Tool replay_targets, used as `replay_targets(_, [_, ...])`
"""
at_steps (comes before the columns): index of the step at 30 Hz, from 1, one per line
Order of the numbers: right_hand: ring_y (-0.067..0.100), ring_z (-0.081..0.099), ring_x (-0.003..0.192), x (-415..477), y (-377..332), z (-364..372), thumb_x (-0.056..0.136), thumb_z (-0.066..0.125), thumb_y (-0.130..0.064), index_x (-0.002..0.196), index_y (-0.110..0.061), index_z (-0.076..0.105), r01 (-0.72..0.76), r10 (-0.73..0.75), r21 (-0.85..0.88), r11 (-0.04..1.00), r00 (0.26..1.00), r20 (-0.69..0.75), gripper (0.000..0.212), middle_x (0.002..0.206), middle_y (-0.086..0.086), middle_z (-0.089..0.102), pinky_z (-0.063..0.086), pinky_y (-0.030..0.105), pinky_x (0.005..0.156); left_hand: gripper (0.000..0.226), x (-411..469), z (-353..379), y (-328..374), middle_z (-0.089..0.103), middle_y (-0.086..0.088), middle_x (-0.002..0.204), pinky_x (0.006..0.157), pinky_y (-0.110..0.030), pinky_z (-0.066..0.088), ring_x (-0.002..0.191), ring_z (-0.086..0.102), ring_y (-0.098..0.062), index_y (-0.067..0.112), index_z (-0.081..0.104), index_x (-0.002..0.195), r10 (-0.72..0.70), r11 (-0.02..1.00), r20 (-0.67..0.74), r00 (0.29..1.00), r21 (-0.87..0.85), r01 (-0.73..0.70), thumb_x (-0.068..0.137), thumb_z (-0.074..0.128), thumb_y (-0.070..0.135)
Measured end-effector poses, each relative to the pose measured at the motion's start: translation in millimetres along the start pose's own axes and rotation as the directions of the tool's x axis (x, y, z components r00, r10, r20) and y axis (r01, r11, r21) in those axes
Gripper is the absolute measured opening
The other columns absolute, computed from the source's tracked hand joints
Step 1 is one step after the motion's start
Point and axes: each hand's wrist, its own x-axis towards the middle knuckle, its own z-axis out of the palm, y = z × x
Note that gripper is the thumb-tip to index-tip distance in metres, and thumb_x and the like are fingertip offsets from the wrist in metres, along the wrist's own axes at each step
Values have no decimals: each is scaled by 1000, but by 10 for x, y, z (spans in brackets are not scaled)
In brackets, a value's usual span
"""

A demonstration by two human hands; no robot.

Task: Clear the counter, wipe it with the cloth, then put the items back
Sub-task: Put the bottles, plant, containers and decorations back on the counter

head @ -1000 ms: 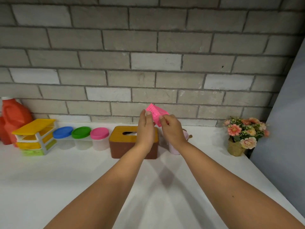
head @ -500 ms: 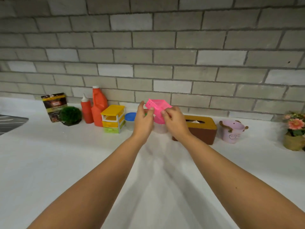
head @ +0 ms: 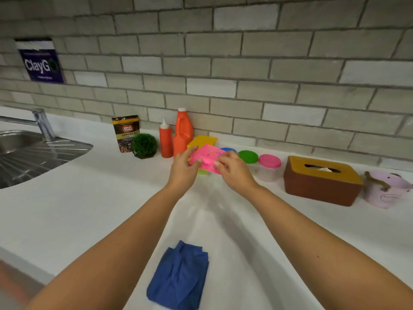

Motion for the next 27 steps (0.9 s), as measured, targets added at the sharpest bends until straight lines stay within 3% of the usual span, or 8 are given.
replay_targets(3, [29,50,105,153,44,157,94,52,-12,90,6,65,-2,2,-2,1000,1000,21,23,113,22,51,25,15,77,34,116,-80,-129,58,-9,122,96,-35,45,104,57,-25,14,60,122,-2,998,2,1000,57,2,88,59,10])
replay_targets(7, [30,51,93,347,102,347,93,53,-13,86,4,65,17,-17,5,1000,999,36,23,98,22,57,23,19,70,26,291,-191,-307,64,-9,107,76,-25,43,83,56,-19,13,66,113,-9,991,-18,1000,131,12,87,62,11])
replay_targets(14, [29,57,90,532,158,627,94,51,-13,98,2,65,-69,70,-27,997,997,46,21,97,19,64,33,26,68,14,571,-289,-692,65,-12,83,69,-26,43,75,55,-22,6,71,95,-13,977,57,998,214,1,83,68,11])
replay_targets(18, [23,54,85,668,124,751,95,49,-14,99,1,63,-138,138,-39,990,990,-1,20,99,18,64,35,28,71,12,837,-346,-866,64,-8,78,57,-6,37,73,55,-18,5,72,91,33,974,124,992,218,-60,82,69,11])
replay_targets(23, [18,51,84,777,54,1001,95,49,-14,101,-1,62,-262,260,-24,965,963,-69,19,101,17,63,38,26,73,11,1119,-451,-1043,67,-7,80,60,-1,39,74,58,-16,3,73,92,101,975,189,977,179,-135,82,66,4])
replay_targets(27, [23,55,86,808,36,1173,94,51,-11,98,1,62,-306,302,-1,952,941,-150,16,98,17,62,40,27,76,13,1247,-491,-1177,65,0,80,62,2,38,73,58,-12,6,73,92,154,970,225,962,149,-190,83,64,2])
